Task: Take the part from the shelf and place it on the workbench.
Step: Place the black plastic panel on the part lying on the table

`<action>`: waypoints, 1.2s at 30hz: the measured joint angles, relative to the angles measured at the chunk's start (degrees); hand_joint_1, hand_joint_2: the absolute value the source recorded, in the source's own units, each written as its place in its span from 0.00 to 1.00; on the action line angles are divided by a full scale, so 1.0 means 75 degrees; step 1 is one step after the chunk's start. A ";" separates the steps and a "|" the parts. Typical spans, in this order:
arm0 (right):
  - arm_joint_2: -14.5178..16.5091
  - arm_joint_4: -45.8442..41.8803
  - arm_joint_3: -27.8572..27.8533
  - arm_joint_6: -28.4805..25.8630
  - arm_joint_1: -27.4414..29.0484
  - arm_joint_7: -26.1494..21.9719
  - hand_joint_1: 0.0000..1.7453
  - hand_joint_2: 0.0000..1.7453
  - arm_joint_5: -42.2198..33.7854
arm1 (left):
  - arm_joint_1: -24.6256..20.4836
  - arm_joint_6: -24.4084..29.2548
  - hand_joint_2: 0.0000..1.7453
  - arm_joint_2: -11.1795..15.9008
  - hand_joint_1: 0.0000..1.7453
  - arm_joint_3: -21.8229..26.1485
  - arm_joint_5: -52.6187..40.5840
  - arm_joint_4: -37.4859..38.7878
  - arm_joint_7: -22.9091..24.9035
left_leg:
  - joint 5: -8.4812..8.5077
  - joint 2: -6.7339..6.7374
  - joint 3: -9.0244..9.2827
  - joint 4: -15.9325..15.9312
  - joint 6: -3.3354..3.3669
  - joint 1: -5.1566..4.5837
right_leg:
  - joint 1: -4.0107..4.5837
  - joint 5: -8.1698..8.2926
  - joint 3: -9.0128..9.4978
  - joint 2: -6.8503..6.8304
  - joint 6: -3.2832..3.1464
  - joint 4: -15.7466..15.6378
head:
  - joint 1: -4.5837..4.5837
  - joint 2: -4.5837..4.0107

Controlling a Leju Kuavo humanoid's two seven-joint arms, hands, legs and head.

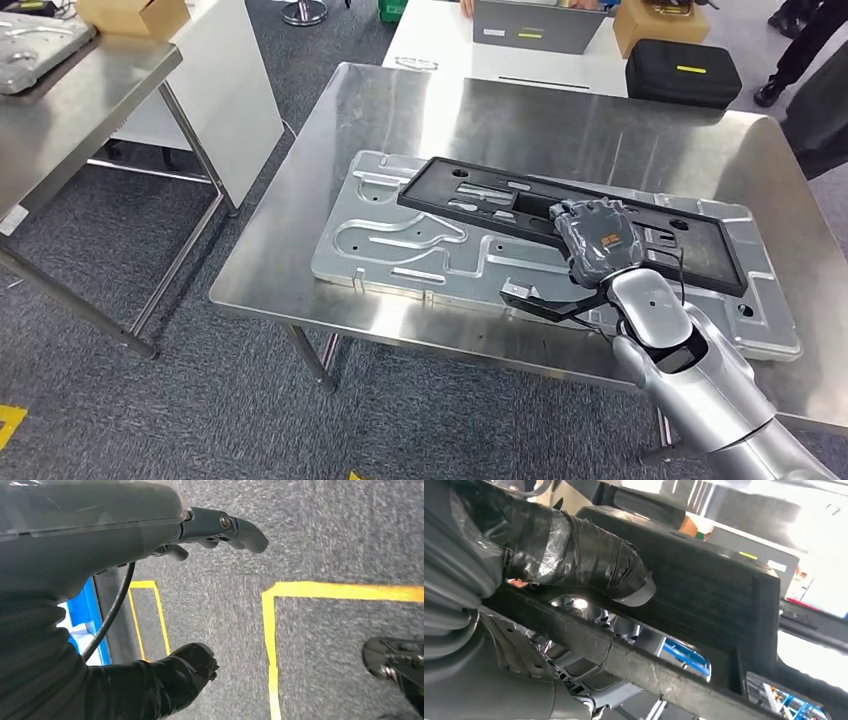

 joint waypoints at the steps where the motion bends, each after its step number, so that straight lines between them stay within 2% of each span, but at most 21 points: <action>1: 0.0000 0.0007 0.0002 -0.0002 -0.0001 -0.0006 1.00 1.00 -0.0015 | 0.0003 0.0000 1.00 0.0001 0.00 0.0000 0.0003 0.0000 0.0000 | -0.0074 -0.0001 0.0081 0.0015 -0.0044 0.0002 | 0.0005 0.0303 0.0100 -0.0023 -0.0012 -0.0446 | -0.0001 0.0000; 3: 0.0000 0.0020 0.0015 0.0000 -0.0003 -0.0017 1.00 1.00 -0.0043 | -0.0007 0.0013 1.00 0.0003 0.00 0.0000 0.0020 0.0000 -0.0052 | -0.0182 -0.0002 0.0157 0.0038 -0.0152 -0.0005 | 0.0047 0.0562 0.0203 -0.0047 -0.0110 -0.0889 | -0.0004 0.0000; 7: -0.0004 -0.0132 0.0040 0.0159 -0.0100 0.0001 1.00 1.00 -0.0057 | -0.0069 0.0116 1.00 0.0008 0.00 0.0000 0.0077 -0.0024 -0.0289 | -0.0260 0.0012 0.0143 0.0333 -0.0310 -0.0007 | 0.0049 0.0526 0.0369 -0.0008 -0.0371 -0.0935 | -0.0012 0.0000; 9: -0.0008 -0.0261 0.0041 0.0244 -0.0192 0.0004 1.00 1.00 -0.0061 | -0.0105 0.0159 1.00 0.0011 0.00 0.0000 0.0099 -0.0055 -0.0299 | -0.0494 0.0021 -0.0286 0.1116 -0.0354 0.0015 | 0.0051 0.0489 0.0484 -0.0005 -0.0457 -0.0965 | -0.0017 0.0000; 11: -0.0007 -0.0302 0.0053 0.0271 -0.0224 0.0000 1.00 1.00 -0.0063 | -0.0123 0.0173 1.00 0.0012 0.00 0.0000 0.0130 -0.0085 -0.0297 | -0.0903 0.0020 -0.0889 0.2007 -0.0379 0.0018 | 0.0078 0.0433 0.0547 0.0005 -0.0497 -0.0968 | -0.0021 0.0000; 12: -0.0007 -0.0311 0.0068 0.0275 -0.0211 -0.0002 1.00 1.00 -0.0063 | -0.0122 0.0172 1.00 0.0013 0.00 0.0000 0.0144 -0.0098 -0.0297 | -0.1018 0.0020 -0.1113 0.2231 -0.0379 0.0017 | 0.0098 0.0395 0.0583 0.0017 -0.0509 -0.0967 | -0.0022 0.0000; 13: -0.0006 -0.0315 0.0086 0.0278 -0.0194 -0.0004 1.00 1.00 -0.0064 | -0.0117 0.0170 1.00 0.0013 0.00 0.0000 0.0158 -0.0109 -0.0299 | -0.0959 0.0020 -0.1222 0.2208 -0.0362 0.0015 | 0.0117 0.0355 0.0628 0.0029 -0.0515 -0.0967 | -0.0021 0.0000; 14: -0.0006 -0.0317 0.0102 0.0280 -0.0178 -0.0006 1.00 1.00 -0.0066 | -0.0110 0.0169 1.00 0.0014 0.00 0.0000 0.0165 -0.0117 -0.0303 | -0.0719 0.0019 -0.1220 0.1943 -0.0328 0.0005 | 0.0139 0.0309 0.0687 0.0041 -0.0516 -0.0967 | -0.0021 0.0000; 16: -0.0006 -0.0317 0.0114 0.0281 -0.0161 -0.0004 1.00 1.00 -0.0071 | -0.0094 0.0169 1.00 0.0035 0.00 0.0000 0.0173 -0.0127 -0.0315 | 0.0051 0.0018 -0.0960 0.0962 -0.0198 -0.0043 | 0.0174 0.0221 0.0809 0.0049 -0.0510 -0.0967 | -0.0017 0.0000; 17: -0.0006 -0.0317 0.0117 0.0281 -0.0158 -0.0004 1.00 1.00 -0.0074 | -0.0094 0.0168 1.00 0.0048 0.00 0.0000 0.0173 -0.0130 -0.0318 | 0.0227 0.0013 -0.0848 0.0565 -0.0135 -0.0078 | 0.0185 0.0183 0.0839 0.0054 -0.0494 -0.0964 | -0.0017 0.0000; 20: -0.0005 -0.0318 0.0137 0.0283 -0.0133 -0.0001 1.00 1.00 -0.0080 | -0.0096 0.0166 1.00 0.0088 0.00 0.0000 0.0176 -0.0146 -0.0332 | 0.0299 -0.0003 -0.0739 0.0226 -0.0049 -0.0133 | 0.0193 0.0103 0.0840 0.0066 -0.0389 -0.0962 | -0.0023 0.0000; 23: -0.0015 -0.0320 0.0159 0.0283 -0.0106 0.0001 1.00 1.00 -0.0087 | -0.0091 0.0168 1.00 0.0104 0.00 0.0000 0.0176 -0.0167 -0.0359 | 0.0477 0.0024 -0.0601 0.0050 0.0001 -0.0054 | 0.0187 -0.0109 0.0779 0.0053 -0.0267 -0.0738 | -0.0014 0.0000; 24: -0.0023 -0.0318 0.0160 0.0282 -0.0101 0.0003 1.00 1.00 -0.0092 | -0.0093 0.0170 1.00 0.0103 0.00 -0.0001 0.0176 -0.0176 -0.0379 | 0.0489 0.0033 -0.0566 0.0005 0.0014 -0.0031 | 0.0171 -0.0281 0.0639 0.0045 -0.0229 -0.0441 | -0.0009 0.0000; 26: -0.0037 -0.0302 0.0162 0.0280 -0.0051 0.0003 1.00 1.00 -0.0111 | -0.0099 0.0185 1.00 0.0103 0.00 -0.0002 0.0176 -0.0193 -0.0429 | 0.0463 0.0029 -0.0551 -0.0001 0.0034 -0.0029 | 0.0129 -0.0684 0.0109 0.0038 -0.0161 0.0522 | -0.0006 0.0000; 27: -0.0040 -0.0285 0.0171 0.0278 -0.0001 0.0001 1.00 1.00 -0.0122 | -0.0105 0.0194 1.00 0.0103 0.00 -0.0004 0.0175 -0.0200 -0.0453 | 0.0441 0.0022 -0.0547 0.0009 0.0035 -0.0028 | 0.0105 -0.0753 -0.0129 0.0036 -0.0133 0.0885 | -0.0006 0.0000; 28: -0.0041 -0.0263 0.0186 0.0273 0.0054 -0.0003 1.00 1.00 -0.0133 | -0.0110 0.0202 1.00 0.0101 0.00 -0.0004 0.0175 -0.0207 -0.0477 | 0.0414 0.0013 -0.0537 0.0025 0.0029 -0.0024 | 0.0082 -0.0687 -0.0275 0.0034 -0.0109 0.1039 | -0.0006 0.0000; 29: -0.0041 -0.0240 0.0207 0.0268 0.0097 -0.0008 1.00 1.00 -0.0143 | -0.0115 0.0205 1.00 0.0100 0.00 -0.0006 0.0175 -0.0215 -0.0500 | 0.0380 0.0005 -0.0522 0.0050 0.0013 -0.0018 | 0.0062 -0.0463 -0.0261 0.0030 -0.0093 0.0869 | -0.0006 0.0000; 31: -0.0040 -0.0198 0.0237 0.0252 0.0143 -0.0024 1.00 1.00 -0.0171 | -0.0113 0.0206 1.00 0.0098 0.00 -0.0010 0.0181 -0.0232 -0.0548 | 0.0291 -0.0002 -0.0488 0.0118 -0.0042 -0.0006 | 0.0033 0.0116 0.0084 0.0012 -0.0081 -0.0039 | -0.0005 0.0000; 32: -0.0037 -0.0179 0.0243 0.0241 0.0152 -0.0039 1.00 1.00 -0.0189 | -0.0118 0.0206 1.00 0.0101 0.00 -0.0013 0.0190 -0.0240 -0.0566 | 0.0249 -0.0003 -0.0487 0.0162 -0.0078 -0.0014 | 0.0042 0.0283 0.0259 0.0009 -0.0092 -0.0461 | -0.0005 0.0000; 33: -0.0031 -0.0160 0.0246 0.0229 0.0169 -0.0055 1.00 1.00 -0.0203 | -0.0124 0.0206 1.00 0.0105 0.00 -0.0016 0.0202 -0.0246 -0.0580 | 0.0223 -0.0005 -0.0497 0.0188 -0.0117 -0.0024 | 0.0054 0.0353 0.0369 0.0009 -0.0116 -0.0722 | -0.0007 0.0000; 36: -0.0002 -0.0089 0.0267 0.0208 0.0260 -0.0106 1.00 1.00 -0.0235 | -0.0137 0.0208 1.00 0.0115 0.00 -0.0029 0.0227 -0.0251 -0.0596 | 0.0201 -0.0009 -0.0528 0.0193 -0.0214 -0.0043 | 0.0074 0.0329 0.0413 0.0026 -0.0236 -0.0846 | -0.0009 0.0000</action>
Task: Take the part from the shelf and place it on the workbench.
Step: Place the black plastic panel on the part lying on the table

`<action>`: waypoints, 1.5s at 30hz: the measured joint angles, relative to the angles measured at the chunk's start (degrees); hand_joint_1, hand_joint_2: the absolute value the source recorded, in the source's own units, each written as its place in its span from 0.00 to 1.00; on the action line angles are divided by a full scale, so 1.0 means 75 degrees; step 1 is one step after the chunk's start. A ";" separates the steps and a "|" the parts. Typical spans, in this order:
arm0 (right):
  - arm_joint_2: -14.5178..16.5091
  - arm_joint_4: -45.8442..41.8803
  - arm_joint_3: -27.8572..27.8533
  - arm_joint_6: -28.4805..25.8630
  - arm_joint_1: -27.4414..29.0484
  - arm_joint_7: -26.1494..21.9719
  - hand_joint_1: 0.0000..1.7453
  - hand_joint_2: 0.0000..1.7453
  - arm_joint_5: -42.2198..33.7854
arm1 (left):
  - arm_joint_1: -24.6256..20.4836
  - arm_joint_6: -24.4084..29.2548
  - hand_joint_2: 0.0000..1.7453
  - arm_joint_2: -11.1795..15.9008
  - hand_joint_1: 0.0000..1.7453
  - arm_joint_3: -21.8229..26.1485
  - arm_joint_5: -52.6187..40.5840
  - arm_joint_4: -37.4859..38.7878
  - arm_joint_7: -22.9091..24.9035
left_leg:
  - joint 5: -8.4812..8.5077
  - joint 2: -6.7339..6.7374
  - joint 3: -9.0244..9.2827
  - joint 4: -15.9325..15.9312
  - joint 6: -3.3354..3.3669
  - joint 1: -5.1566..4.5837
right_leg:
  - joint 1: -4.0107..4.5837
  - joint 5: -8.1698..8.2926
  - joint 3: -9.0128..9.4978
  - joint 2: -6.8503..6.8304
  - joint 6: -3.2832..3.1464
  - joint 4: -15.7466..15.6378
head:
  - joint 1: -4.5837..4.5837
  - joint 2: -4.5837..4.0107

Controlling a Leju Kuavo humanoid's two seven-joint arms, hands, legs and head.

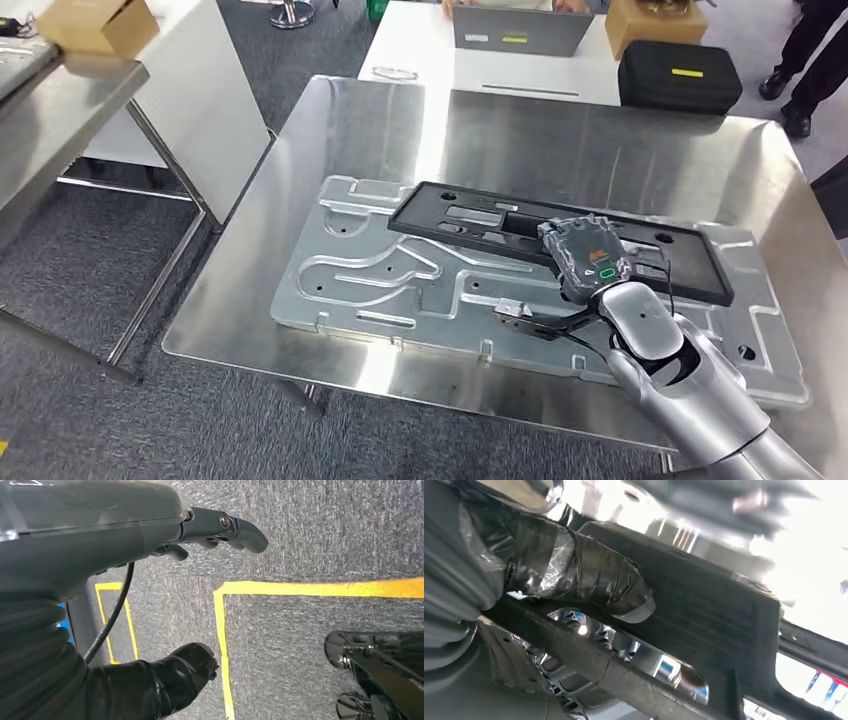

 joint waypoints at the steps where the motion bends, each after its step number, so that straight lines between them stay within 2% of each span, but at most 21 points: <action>1: 0.0015 0.0025 0.0012 -0.0002 0.0026 -0.0012 1.00 1.00 -0.0007 | 0.0001 -0.0001 1.00 0.0002 0.00 -0.0006 0.0001 -0.0001 -0.0002 | -0.0048 0.0004 -0.0015 0.0048 -0.0031 0.0007 | -0.0011 0.0006 0.0016 0.0001 -0.0045 -0.0023 | 0.0002 0.0000; 3: 0.0045 0.0066 0.0030 -0.0007 0.0048 -0.0026 1.00 1.00 -0.0022 | -0.0001 -0.0005 1.00 0.0005 0.00 -0.0018 0.0006 -0.0004 -0.0003 | -0.0339 0.0011 -0.0224 0.0521 -0.0097 0.0023 | -0.0029 0.0011 0.0057 -0.0006 -0.0135 -0.0069 | -0.0001 0.0000; 5: 0.0069 0.0109 0.0055 -0.0012 0.0066 -0.0039 1.00 1.00 -0.0060 | 0.0000 -0.0015 1.00 0.0006 0.00 -0.0031 0.0020 -0.0008 -0.0013 | -0.0782 0.0014 -0.0710 0.1522 -0.0135 0.0033 | -0.0008 -0.0015 0.0085 -0.0018 -0.0193 -0.0072 | -0.0004 0.0000; 7: 0.0084 0.0153 0.0094 -0.0013 0.0113 -0.0055 1.00 1.00 -0.0111 | 0.0006 -0.0026 1.00 0.0007 0.00 -0.0042 0.0047 -0.0010 -0.0025 | -0.0912 0.0014 -0.1078 0.2179 -0.0135 0.0037 | 0.0021 -0.0043 0.0117 -0.0023 -0.0225 -0.0069 | -0.0004 0.0000; 9: 0.0093 0.0185 0.0118 -0.0012 0.0165 -0.0069 1.00 1.00 -0.0143 | 0.0014 -0.0031 1.00 0.0007 0.00 -0.0047 0.0067 -0.0012 -0.0031 | -0.0487 0.0014 -0.0915 0.1724 -0.0081 0.0032 | 0.0046 -0.0081 0.0173 -0.0015 -0.0233 -0.0065 | -0.0004 0.0000; 11: 0.0105 0.0203 0.0130 -0.0014 0.0184 -0.0087 1.00 1.00 -0.0168 | 0.0020 -0.0031 1.00 0.0027 0.00 -0.0051 0.0078 -0.0012 -0.0031 | 0.0011 0.0010 -0.0438 0.0669 0.0027 0.0002 | 0.0074 -0.0131 0.0232 -0.0005 -0.0214 -0.0059 | -0.0003 0.0000; 12: 0.0109 0.0213 0.0137 -0.0015 0.0181 -0.0098 1.00 1.00 -0.0184 | 0.0015 -0.0031 1.00 0.0042 0.00 -0.0054 0.0083 -0.0013 -0.0031 | 0.0120 0.0011 -0.0260 0.0300 0.0068 -0.0016 | 0.0084 -0.0148 0.0243 -0.0002 -0.0193 -0.0058 | -0.0002 0.0000; 17: 0.0133 0.0241 0.0187 -0.0017 0.0202 -0.0138 1.00 1.00 -0.0242 | -0.0002 -0.0030 1.00 0.0069 0.00 -0.0093 0.0092 -0.0018 -0.0023 | 0.0157 0.0024 -0.0021 -0.0128 0.0168 -0.0003 | 0.0093 -0.0263 0.0233 0.0000 -0.0022 0.0013 | 0.0006 0.0000; 19: 0.0136 0.0246 0.0208 -0.0022 0.0196 -0.0144 1.00 1.00 -0.0245 | -0.0002 -0.0030 1.00 0.0068 0.00 -0.0107 0.0092 -0.0020 -0.0022 | 0.0182 0.0038 0.0053 -0.0219 0.0216 0.0034 | 0.0071 -0.0621 -0.0058 -0.0003 0.0037 0.0645 | 0.0015 0.0000; 21: 0.0136 0.0268 0.0228 -0.0024 0.0208 -0.0145 1.00 1.00 -0.0246 | -0.0004 -0.0030 1.00 0.0067 0.00 -0.0116 0.0093 -0.0020 -0.0022 | 0.0162 0.0037 0.0061 -0.0214 0.0247 0.0037 | 0.0036 -0.1003 -0.0572 -0.0006 0.0093 0.1607 | 0.0020 0.0000; 22: 0.0137 0.0283 0.0243 -0.0024 0.0224 -0.0146 1.00 1.00 -0.0247 | -0.0005 -0.0030 1.00 0.0067 0.00 -0.0119 0.0095 -0.0021 -0.0022 | 0.0146 0.0033 0.0065 -0.0201 0.0251 0.0037 | 0.0016 -0.1023 -0.0741 -0.0009 0.0117 0.1873 | 0.0019 0.0000; 24: 0.0138 0.0313 0.0277 -0.0023 0.0243 -0.0147 1.00 1.00 -0.0252 | -0.0007 -0.0031 1.00 0.0062 0.00 -0.0122 0.0115 -0.0023 -0.0023 | 0.0097 0.0022 0.0083 -0.0153 0.0231 0.0044 | -0.0024 -0.0648 -0.0683 -0.0017 0.0149 0.1595 | 0.0020 0.0000; 26: 0.0141 0.0326 0.0303 -0.0023 0.0236 -0.0146 1.00 1.00 -0.0262 | -0.0003 -0.0035 1.00 0.0055 0.00 -0.0122 0.0152 -0.0026 -0.0026 | 0.0019 0.0016 0.0100 -0.0071 0.0176 0.0038 | -0.0044 -0.0145 -0.0250 -0.0031 0.0144 0.0609 | 0.0020 0.0000; 28: 0.0147 0.0338 0.0325 -0.0024 0.0231 -0.0144 1.00 1.00 -0.0273 | 0.0000 -0.0039 1.00 0.0055 0.00 -0.0122 0.0173 -0.0027 -0.0031 | -0.0033 0.0010 0.0078 -0.0005 0.0102 0.0015 | -0.0019 -0.0001 0.0011 -0.0028 0.0097 0.0050 | 0.0016 0.0000; 29: 0.0150 0.0345 0.0338 -0.0025 0.0237 -0.0144 1.00 1.00 -0.0276 | 0.0000 -0.0039 1.00 0.0055 0.00 -0.0122 0.0178 -0.0028 -0.0036 | -0.0034 0.0008 0.0065 0.0003 0.0067 0.0002 | 0.0002 -0.0034 0.0029 -0.0021 0.0067 0.0025 | 0.0013 0.0000; 31: 0.0158 0.0351 0.0356 -0.0026 0.0247 -0.0145 0.50 0.50 -0.0281 | -0.0006 -0.0049 1.00 0.0056 0.00 -0.0122 0.0203 -0.0029 -0.0048 | -0.0057 0.0009 0.0055 0.0021 0.0001 0.0009 | -0.0014 -0.0012 0.0042 -0.0014 -0.0008 -0.0026 | 0.0012 0.0000; 33: 0.0171 0.0348 0.0362 -0.0027 0.0235 -0.0147 0.00 0.00 -0.0289 | -0.0008 -0.0077 1.00 0.0058 0.00 -0.0120 0.0238 -0.0029 -0.0061 | -0.0286 0.0013 -0.0081 0.0350 -0.0063 0.0026 | -0.0048 0.0012 0.0078 -0.0020 -0.0100 -0.0084 | 0.0008 0.0000; 36: 0.0190 0.0354 0.0369 -0.0027 0.0226 -0.0147 0.00 0.00 -0.0306 | -0.0001 -0.0138 1.00 0.0061 0.00 -0.0120 0.0255 -0.0031 -0.0048 | -0.0932 0.0016 -0.0740 0.1742 -0.0138 0.0052 | -0.0039 0.0002 0.0100 -0.0035 -0.0171 -0.0100 | 0.0001 0.0000; 38: 0.0210 0.0366 0.0381 -0.0025 0.0235 -0.0146 0.00 0.00 -0.0333 | 0.0007 -0.0168 1.00 0.0061 0.00 -0.0121 0.0255 -0.0031 0.0011 | -0.0929 0.0017 -0.0959 0.2127 -0.0151 0.0058 | -0.0033 -0.0010 0.0112 -0.0033 -0.0179 -0.0091 | 0.0001 0.0000; 42: 0.0236 0.0372 0.0391 -0.0023 0.0206 -0.0136 0.00 0.00 -0.0396 | 0.0004 -0.0180 0.00 0.0068 0.00 -0.0120 0.0264 -0.0031 0.0100 | -0.0045 0.0012 -0.0152 0.0401 -0.0076 0.0042 | -0.0019 -0.0068 0.0158 -0.0011 -0.0115 -0.0053 | 0.0002 0.0000; 45: 0.0243 0.0368 0.0391 -0.0023 0.0175 -0.0126 0.00 0.00 -0.0426 | 0.0004 -0.0195 0.00 0.0070 0.00 -0.0120 0.0307 -0.0032 0.0112 | -0.0008 0.0004 0.0001 0.0030 -0.0001 0.0001 | 0.0009 -0.0057 0.0145 -0.0003 -0.0008 -0.0064 | 0.0007 0.0000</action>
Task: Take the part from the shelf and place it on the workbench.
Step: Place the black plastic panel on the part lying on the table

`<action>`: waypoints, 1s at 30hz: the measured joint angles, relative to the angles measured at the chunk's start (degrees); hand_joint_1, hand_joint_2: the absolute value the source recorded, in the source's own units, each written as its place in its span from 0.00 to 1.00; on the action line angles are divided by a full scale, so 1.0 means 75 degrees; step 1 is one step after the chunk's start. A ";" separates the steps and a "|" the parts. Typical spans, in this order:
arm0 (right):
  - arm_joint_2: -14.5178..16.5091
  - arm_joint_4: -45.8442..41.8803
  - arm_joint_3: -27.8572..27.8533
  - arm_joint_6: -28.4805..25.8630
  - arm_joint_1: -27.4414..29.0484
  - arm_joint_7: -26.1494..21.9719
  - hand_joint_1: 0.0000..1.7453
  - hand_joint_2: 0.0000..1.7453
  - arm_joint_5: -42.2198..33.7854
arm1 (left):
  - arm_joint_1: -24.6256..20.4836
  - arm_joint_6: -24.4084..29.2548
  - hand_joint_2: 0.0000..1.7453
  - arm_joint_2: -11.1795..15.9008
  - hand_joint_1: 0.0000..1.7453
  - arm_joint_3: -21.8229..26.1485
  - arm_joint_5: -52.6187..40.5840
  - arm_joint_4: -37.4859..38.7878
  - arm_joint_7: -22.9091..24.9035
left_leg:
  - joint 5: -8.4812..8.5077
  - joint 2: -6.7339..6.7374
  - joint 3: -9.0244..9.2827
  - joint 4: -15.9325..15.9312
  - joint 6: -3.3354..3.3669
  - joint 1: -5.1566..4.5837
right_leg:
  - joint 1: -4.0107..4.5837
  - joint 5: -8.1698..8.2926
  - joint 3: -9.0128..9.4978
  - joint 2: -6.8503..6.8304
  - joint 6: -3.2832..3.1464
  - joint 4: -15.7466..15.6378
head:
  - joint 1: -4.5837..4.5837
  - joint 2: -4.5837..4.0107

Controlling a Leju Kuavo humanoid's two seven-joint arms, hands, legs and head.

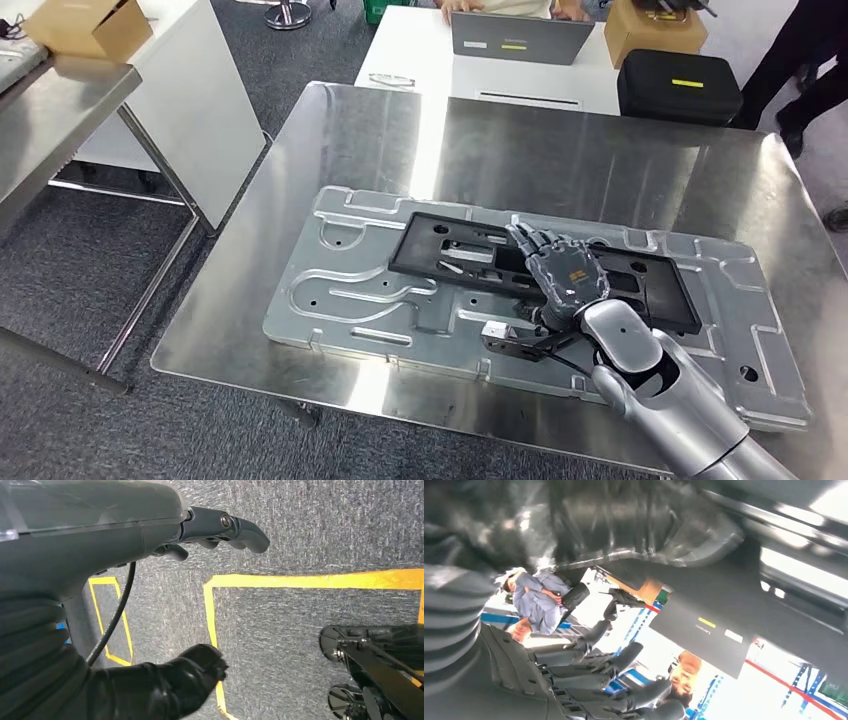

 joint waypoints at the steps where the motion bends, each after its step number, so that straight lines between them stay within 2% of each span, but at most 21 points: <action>1: 0.0002 -0.0007 0.0000 0.0000 -0.0006 0.0001 0.00 0.00 -0.0006 | 0.0004 -0.0007 0.00 0.0000 0.00 -0.0001 0.0014 0.0000 0.0001 | 0.0021 0.0007 0.0011 -0.0031 0.0042 0.0015 | -0.0006 -0.0006 0.0005 0.0003 0.0041 -0.0006 | 0.0001 0.0000; 3: 0.0003 -0.0020 0.0000 0.0000 -0.0038 0.0004 0.00 0.00 -0.0012 | 0.0006 -0.0025 0.00 0.0000 0.00 -0.0001 0.0029 0.0000 -0.0002 | 0.0066 0.0021 0.0049 -0.0110 0.0147 0.0047 | -0.0010 -0.0176 -0.0076 0.0006 0.0106 0.0210 | 0.0003 0.0000; 4: 0.0001 -0.0024 0.0000 0.0001 -0.0055 0.0004 0.00 0.00 -0.0012 | 0.0006 -0.0034 0.00 0.0000 0.00 -0.0001 0.0036 0.0001 -0.0007 | 0.0082 0.0027 0.0065 -0.0139 0.0188 0.0057 | -0.0016 -0.0375 -0.0222 0.0004 0.0127 0.0540 | 0.0003 0.0000; 6: -0.0001 -0.0025 0.0000 0.0004 -0.0066 0.0005 0.00 0.00 -0.0012 | 0.0013 -0.0049 0.00 0.0000 0.00 0.0000 0.0058 0.0001 -0.0015 | 0.0080 0.0028 0.0067 -0.0139 0.0225 0.0043 | -0.0015 -0.0821 -0.0681 0.0000 0.0157 0.1493 | 0.0004 0.0000; 7: -0.0001 -0.0025 0.0000 0.0007 -0.0059 0.0005 0.00 0.00 -0.0017 | 0.0016 -0.0055 0.00 0.0000 0.00 0.0000 0.0071 0.0001 -0.0018 | 0.0075 0.0027 0.0068 -0.0133 0.0231 0.0036 | -0.0015 -0.0930 -0.0877 -0.0001 0.0165 0.1879 | 0.0004 0.0000; 8: -0.0001 -0.0025 0.0000 0.0008 -0.0054 0.0005 0.00 0.00 -0.0027 | 0.0018 -0.0058 0.00 0.0000 0.00 0.0000 0.0083 0.0001 -0.0021 | 0.0069 0.0025 0.0070 -0.0124 0.0236 0.0029 | -0.0015 -0.0894 -0.0961 -0.0001 0.0163 0.2018 | 0.0004 0.0000; 9: -0.0001 -0.0028 0.0000 0.0008 -0.0053 0.0005 0.00 0.00 -0.0057 | 0.0019 -0.0059 0.00 -0.0001 0.00 0.0000 0.0095 0.0001 -0.0023 | 0.0060 0.0022 0.0076 -0.0113 0.0237 0.0024 | -0.0013 -0.0711 -0.0900 -0.0002 0.0150 0.1860 | 0.0004 0.0000; 11: -0.0001 -0.0074 -0.0009 0.0004 -0.0062 -0.0001 0.00 0.00 -0.0194 | 0.0020 -0.0059 0.00 -0.0006 0.00 0.0000 0.0122 0.0001 -0.0030 | 0.0036 0.0016 0.0097 -0.0093 0.0221 0.0015 | 0.0000 -0.0190 -0.0463 -0.0008 0.0085 0.0921 | 0.0004 0.0000; 12: 0.0000 -0.0126 -0.0020 -0.0002 -0.0069 -0.0011 0.00 0.00 -0.0298 | 0.0021 -0.0059 0.00 -0.0011 0.00 0.0000 0.0138 0.0001 -0.0035 | 0.0021 0.0014 0.0098 -0.0075 0.0201 -0.0002 | 0.0019 -0.0014 -0.0244 -0.0014 0.0050 0.0448 | 0.0002 0.0000; 14: 0.0002 -0.0282 -0.0052 -0.0054 -0.0075 -0.0044 0.00 0.00 -0.0526 | 0.0027 -0.0058 0.00 -0.0020 0.00 -0.0001 0.0168 0.0001 -0.0044 | 0.0012 0.0015 0.0086 -0.0067 0.0145 -0.0023 | 0.0062 0.0077 -0.0042 -0.0021 0.0000 -0.0013 | 0.0001 0.0000; 15: 0.0004 -0.0374 -0.0071 -0.0104 -0.0073 -0.0058 0.00 0.00 -0.0627 | 0.0029 -0.0058 0.00 -0.0023 0.00 -0.0001 0.0176 0.0002 -0.0046 | 0.0015 0.0016 0.0083 -0.0073 0.0113 -0.0027 | 0.0078 0.0077 -0.0039 -0.0019 -0.0010 -0.0040 | 0.0001 0.0000; 17: 0.0025 -0.0586 -0.0126 -0.0236 -0.0062 -0.0082 0.00 0.00 -0.0786 | 0.0031 -0.0052 0.00 -0.0025 0.00 -0.0002 0.0183 0.0002 -0.0047 | -0.0010 0.0018 0.0092 -0.0075 0.0039 -0.0027 | 0.0037 0.0111 -0.0013 -0.0016 -0.0069 -0.0101 | 0.0001 0.0000; 18: 0.0046 -0.0691 -0.0162 -0.0295 -0.0060 -0.0087 0.00 0.00 -0.0824 | 0.0032 -0.0049 0.00 -0.0027 0.00 -0.0002 0.0184 0.0003 -0.0047 | -0.0114 0.0019 0.0048 0.0047 0.0002 -0.0023 | 0.0009 0.0133 0.0012 -0.0021 -0.0109 -0.0143 | -0.0004 0.0000; 19: 0.0068 -0.0785 -0.0196 -0.0351 -0.0056 -0.0090 0.00 0.00 -0.0845 | 0.0034 -0.0044 0.00 -0.0028 0.00 -0.0003 0.0185 0.0003 -0.0047 | -0.0276 0.0020 -0.0045 0.0277 -0.0034 -0.0015 | -0.0019 0.0155 0.0037 -0.0029 -0.0148 -0.0181 | -0.0008 0.0000; 22: 0.0169 -0.1021 -0.0305 -0.0738 0.0048 -0.0073 0.00 0.00 -0.0863 | 0.0046 -0.0009 0.00 -0.0035 0.00 -0.0002 0.0187 0.0003 -0.0044 | -0.1008 0.0023 -0.0674 0.1689 -0.0132 0.0050 | -0.0017 0.0177 0.0035 -0.0069 -0.0195 -0.0163 | -0.0016 0.0000; 23: 0.0210 -0.1101 -0.0364 -0.0897 0.0103 -0.0067 0.00 0.00 -0.0893 | 0.0053 0.0007 0.00 -0.0039 0.00 -0.0002 0.0186 0.0003 -0.0041 | -0.1104 0.0024 -0.0818 0.2010 -0.0161 0.0068 | -0.0017 0.0179 0.0018 -0.0077 -0.0196 -0.0143 | -0.0016 0.0000; 24: 0.0246 -0.1189 -0.0437 -0.0993 0.0149 -0.0060 0.00 0.00 -0.0943 | 0.0060 0.0020 0.00 -0.0043 0.00 -0.0003 0.0186 0.0003 -0.0035 | -0.1023 0.0025 -0.0807 0.2008 -0.0180 0.0084 | -0.0021 0.0178 -0.0001 -0.0076 -0.0195 -0.0120 | -0.0016 0.0000; 25: 0.0275 -0.1279 -0.0517 -0.1018 0.0173 -0.0052 0.00 0.00 -0.1002 | 0.0066 0.0029 0.00 -0.0047 0.00 -0.0004 0.0186 0.0003 -0.0029 | -0.0802 0.0026 -0.0636 0.1689 -0.0190 0.0100 | -0.0029 0.0174 -0.0017 -0.0069 -0.0188 -0.0095 | -0.0016 0.0000; 27: 0.0322 -0.1462 -0.0673 -0.0952 0.0187 -0.0031 0.00 0.00 -0.1091 | 0.0067 0.0047 0.00 -0.0051 0.00 -0.0005 0.0188 0.0003 -0.0021 | -0.0319 0.0019 -0.0071 0.0624 -0.0184 0.0112 | -0.0029 0.0155 -0.0044 -0.0055 -0.0143 -0.0031 | -0.0017 0.0000; 28: 0.0333 -0.1529 -0.0746 -0.0930 0.0188 -0.0020 0.00 0.00 -0.1107 | 0.0062 0.0052 0.00 -0.0053 0.00 -0.0006 0.0189 0.0003 -0.0020 | -0.0182 0.0009 0.0124 0.0239 -0.0161 0.0102 | -0.0022 0.0152 -0.0060 -0.0048 -0.0106 -0.0004 | -0.0015 0.0000; 30: 0.0356 -0.1640 -0.0880 -0.0984 0.0198 0.0041 0.00 0.00 -0.1008 | 0.0055 0.0071 0.00 -0.0058 0.00 -0.0008 0.0196 0.0003 -0.0018 | -0.0120 -0.0010 0.0212 0.0017 -0.0096 0.0061 | -0.0002 0.0183 -0.0088 -0.0041 -0.0008 0.0010 | -0.0012 0.0000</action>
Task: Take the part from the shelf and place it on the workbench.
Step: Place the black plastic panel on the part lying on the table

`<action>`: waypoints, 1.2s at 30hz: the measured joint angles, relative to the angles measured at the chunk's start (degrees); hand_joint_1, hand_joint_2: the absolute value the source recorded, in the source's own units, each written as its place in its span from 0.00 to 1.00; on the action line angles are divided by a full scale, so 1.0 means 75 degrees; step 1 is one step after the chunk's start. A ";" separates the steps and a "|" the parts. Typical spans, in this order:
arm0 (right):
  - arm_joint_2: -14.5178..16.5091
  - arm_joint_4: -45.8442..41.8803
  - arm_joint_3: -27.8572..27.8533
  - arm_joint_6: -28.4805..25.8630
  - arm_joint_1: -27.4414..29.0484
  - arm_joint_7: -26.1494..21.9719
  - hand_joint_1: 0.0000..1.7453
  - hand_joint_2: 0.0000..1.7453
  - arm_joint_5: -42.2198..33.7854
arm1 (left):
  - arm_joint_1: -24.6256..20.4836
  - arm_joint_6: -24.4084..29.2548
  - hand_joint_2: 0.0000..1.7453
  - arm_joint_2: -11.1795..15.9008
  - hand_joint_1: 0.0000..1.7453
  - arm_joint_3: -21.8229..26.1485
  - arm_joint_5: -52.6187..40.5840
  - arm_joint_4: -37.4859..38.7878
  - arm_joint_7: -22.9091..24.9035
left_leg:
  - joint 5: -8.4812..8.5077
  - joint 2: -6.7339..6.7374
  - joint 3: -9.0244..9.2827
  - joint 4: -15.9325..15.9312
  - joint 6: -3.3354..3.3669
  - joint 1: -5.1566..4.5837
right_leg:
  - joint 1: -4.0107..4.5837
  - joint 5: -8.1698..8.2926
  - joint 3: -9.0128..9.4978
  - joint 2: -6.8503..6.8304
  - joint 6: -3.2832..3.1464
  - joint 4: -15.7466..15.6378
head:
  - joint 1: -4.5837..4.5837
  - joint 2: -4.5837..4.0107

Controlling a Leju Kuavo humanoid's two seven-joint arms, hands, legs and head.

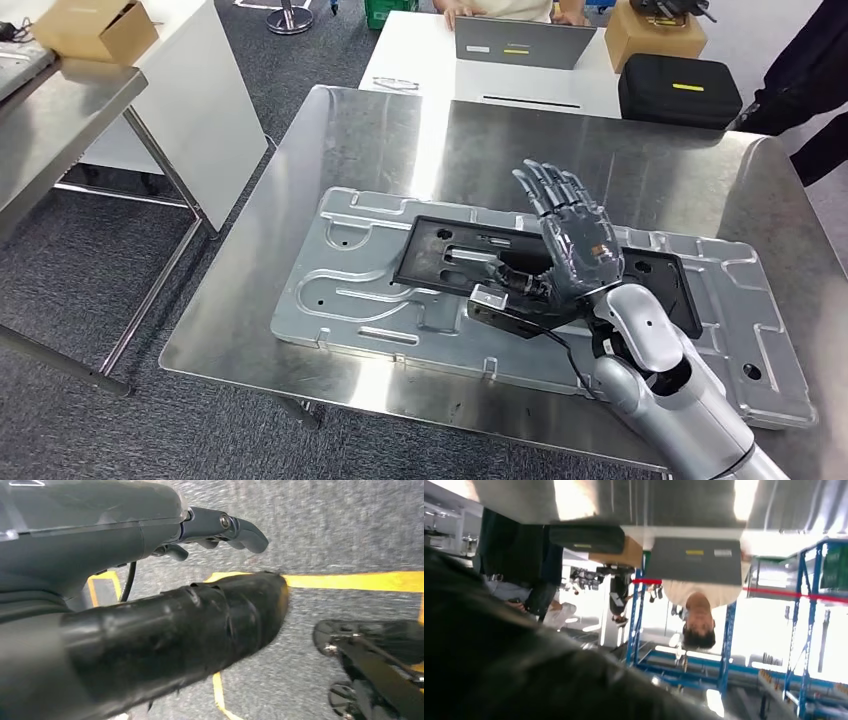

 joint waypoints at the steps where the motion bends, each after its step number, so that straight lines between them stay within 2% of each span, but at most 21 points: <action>1: 0.0017 -0.0050 -0.0067 -0.0118 0.0017 0.0055 0.00 0.00 0.0161 | 0.0003 0.0016 0.00 -0.0002 0.00 -0.0004 0.0001 0.0000 0.0006 | 0.0044 -0.0001 -0.0026 -0.0016 0.0051 -0.0004 | -0.0003 0.0032 -0.0008 0.0005 0.0048 -0.0012 | 0.0002 0.0000; 3: 0.0047 -0.0151 -0.0226 -0.0511 0.0067 0.0163 0.00 0.00 0.0611 | 0.0003 0.0063 0.00 -0.0018 0.00 -0.0023 -0.0006 0.0000 0.0025 | 0.0145 0.0026 -0.0075 -0.0067 0.0182 0.0010 | -0.0028 -0.0092 -0.0060 0.0013 0.0134 0.0079 | 0.0004 0.0000; 5: 0.0058 -0.0207 -0.0373 -0.0852 0.0114 0.0200 0.00 0.00 0.0892 | -0.0003 0.0105 0.00 -0.0034 0.00 -0.0043 -0.0019 0.0000 0.0043 | 0.0260 0.0053 -0.0169 -0.0114 0.0309 0.0020 | -0.0049 -0.0633 -0.0256 0.0018 0.0183 0.0641 | 0.0008 0.0000; 7: 0.0074 -0.0224 -0.0475 -0.0977 0.0189 0.0203 0.00 0.00 0.0952 | -0.0004 0.0144 0.00 -0.0046 0.00 -0.0062 -0.0041 0.0000 0.0058 | 0.0361 0.0059 -0.0311 -0.0113 0.0361 -0.0008 | -0.0050 -0.1257 -0.0528 0.0017 0.0215 0.1567 | 0.0010 0.0000; 8: 0.0084 -0.0227 -0.0513 -0.0999 0.0242 0.0202 0.00 0.00 0.0966 | -0.0005 0.0174 0.00 -0.0055 0.00 -0.0079 -0.0062 0.0000 0.0069 | 0.0416 0.0061 -0.0389 -0.0109 0.0365 -0.0025 | -0.0050 -0.1403 -0.0581 0.0016 0.0221 0.1893 | 0.0010 0.0000; 10: 0.0105 -0.0227 -0.0575 -0.1018 0.0331 0.0199 0.00 0.00 0.0996 | -0.0007 0.0262 0.00 -0.0079 0.00 -0.0130 -0.0128 0.0000 0.0103 | 0.0531 0.0060 -0.0544 -0.0101 0.0362 -0.0061 | -0.0045 -0.1236 -0.0301 0.0016 0.0189 0.1775 | 0.0010 0.0000; 13: 0.0121 -0.0259 -0.0667 -0.1029 0.0383 0.0191 0.00 0.00 0.1027 | -0.0017 0.0370 0.00 -0.0129 0.00 -0.0211 -0.0189 0.0001 0.0139 | 0.0709 0.0057 -0.0708 -0.0095 0.0319 -0.0101 | 0.0019 -0.0783 0.0731 0.0006 0.0047 0.0296 | 0.0004 0.0000; 15: 0.0128 -0.0291 -0.0736 -0.1054 0.0404 0.0189 0.00 0.00 0.1042 | -0.0019 0.0410 0.00 -0.0154 0.00 -0.0239 -0.0211 0.0006 0.0152 | 0.0832 0.0057 -0.0725 -0.0126 0.0247 -0.0099 | 0.0082 -0.0746 0.1002 0.0002 -0.0018 -0.0225 | 0.0002 0.0000; 17: 0.0146 -0.0305 -0.0804 -0.1074 0.0432 0.0189 0.00 0.00 0.1050 | -0.0019 0.0462 0.00 -0.0164 0.00 -0.0275 -0.0245 0.0017 0.0179 | 0.0944 0.0052 -0.0729 -0.0188 0.0145 -0.0086 | 0.0093 -0.0613 0.0937 -0.0005 -0.0091 -0.0332 | 0.0010 0.0000; 18: 0.0165 -0.0307 -0.0830 -0.1077 0.0441 0.0189 0.00 0.00 0.1052 | -0.0021 0.0484 0.00 -0.0168 0.00 -0.0295 -0.0263 0.0023 0.0190 | 0.0859 0.0045 -0.0777 -0.0144 0.0101 -0.0079 | 0.0075 -0.0526 0.0872 -0.0019 -0.0147 -0.0379 | 0.0012 0.0000; 20: 0.0218 -0.0311 -0.0866 -0.1074 0.0464 0.0189 0.00 0.00 0.1050 | -0.0022 0.0514 0.00 -0.0177 0.00 -0.0332 -0.0282 0.0030 0.0206 | 0.0240 0.0032 -0.0962 0.0334 0.0029 -0.0063 | 0.0023 -0.0309 0.0694 -0.0051 -0.0250 -0.0441 | 0.0001 0.0000; 22: 0.0267 -0.0314 -0.0887 -0.1070 0.0499 0.0189 0.00 0.00 0.1046 | -0.0021 0.0536 0.00 -0.0184 0.00 -0.0373 -0.0294 0.0031 0.0211 | -0.0543 0.0033 -0.1159 0.1251 -0.0033 -0.0039 | 0.0026 -0.0131 0.0476 -0.0059 -0.0276 -0.0432 | -0.0010 0.0000; 23: 0.0286 -0.0313 -0.0893 -0.1065 0.0521 0.0189 0.00 0.00 0.1044 | -0.0025 0.0546 0.00 -0.0184 0.00 -0.0392 -0.0299 0.0033 0.0214 | -0.0706 0.0034 -0.1191 0.1667 -0.0061 -0.0028 | 0.0026 -0.0048 0.0363 -0.0063 -0.0265 -0.0414 | -0.0010 0.0000; 24: 0.0297 -0.0313 -0.0897 -0.1058 0.0540 0.0189 0.00 0.00 0.1043 | -0.0031 0.0552 0.00 -0.0184 0.00 -0.0404 -0.0303 0.0034 0.0213 | -0.0680 0.0035 -0.1139 0.1916 -0.0084 -0.0018 | 0.0024 0.0031 0.0243 -0.0067 -0.0250 -0.0389 | -0.0010 0.0000; 25: 0.0306 -0.0312 -0.0898 -0.1050 0.0553 0.0189 0.00 0.00 0.1043 | -0.0038 0.0556 0.00 -0.0184 0.00 -0.0412 -0.0306 0.0034 0.0213 | -0.0509 0.0036 -0.0979 0.1941 -0.0099 -0.0008 | 0.0021 0.0104 0.0122 -0.0071 -0.0229 -0.0353 | -0.0010 0.0000; 26: 0.0314 -0.0312 -0.0900 -0.1045 0.0562 0.0189 0.00 0.00 0.1043 | -0.0044 0.0557 0.00 -0.0184 0.00 -0.0416 -0.0307 0.0036 0.0213 | -0.0291 0.0037 -0.0690 0.1704 -0.0104 0.0001 | 0.0015 0.0168 -0.0001 -0.0074 -0.0205 -0.0308 | -0.0010 0.0000; 28: 0.0328 -0.0319 -0.0922 -0.1043 0.0569 0.0189 0.00 0.00 0.1043 | -0.0059 0.0563 0.00 -0.0182 0.00 -0.0420 -0.0307 0.0039 0.0213 | -0.0165 0.0029 0.0121 0.0684 -0.0076 -0.0004 | 0.0015 0.0262 -0.0204 -0.0079 -0.0136 -0.0193 | -0.0010 0.0000; 30: 0.0334 -0.0334 -0.0962 -0.1047 0.0575 0.0189 0.00 0.00 0.1050 | -0.0074 0.0575 0.00 -0.0178 0.00 -0.0425 -0.0307 0.0042 0.0213 | -0.0355 0.0018 0.0636 -0.0128 -0.0004 -0.0038 | 0.0022 0.0358 -0.0310 -0.0088 -0.0045 -0.0119 | -0.0007 0.0000; 33: 0.0337 -0.0346 -0.1002 -0.1046 0.0599 0.0189 0.00 0.00 0.1064 | -0.0084 0.0592 0.00 -0.0181 0.00 -0.0434 -0.0307 0.0044 0.0217 | -0.0300 0.0044 0.0596 -0.0316 0.0162 -0.0052 | 0.0011 0.0418 -0.0389 -0.0072 0.0100 -0.0078 | -0.0003 0.0000; 34: 0.0337 -0.0347 -0.1023 -0.1046 0.0615 0.0189 0.00 0.00 0.1068 | -0.0089 0.0597 0.00 -0.0183 0.00 -0.0436 -0.0307 0.0044 0.0220 | -0.0219 0.0065 0.0531 -0.0331 0.0234 -0.0040 | 0.0004 0.0238 -0.0454 -0.0055 0.0140 0.0049 | 0.0000 0.0000; 36: 0.0336 -0.0349 -0.1066 -0.1047 0.0648 0.0189 0.00 0.00 0.1079 | -0.0103 0.0613 0.00 -0.0184 0.00 -0.0440 -0.0302 0.0044 0.0224 | -0.0041 0.0108 0.0360 -0.0342 0.0345 -0.0033 | -0.0013 -0.0479 -0.0669 -0.0025 0.0198 0.0703 | 0.0004 0.0000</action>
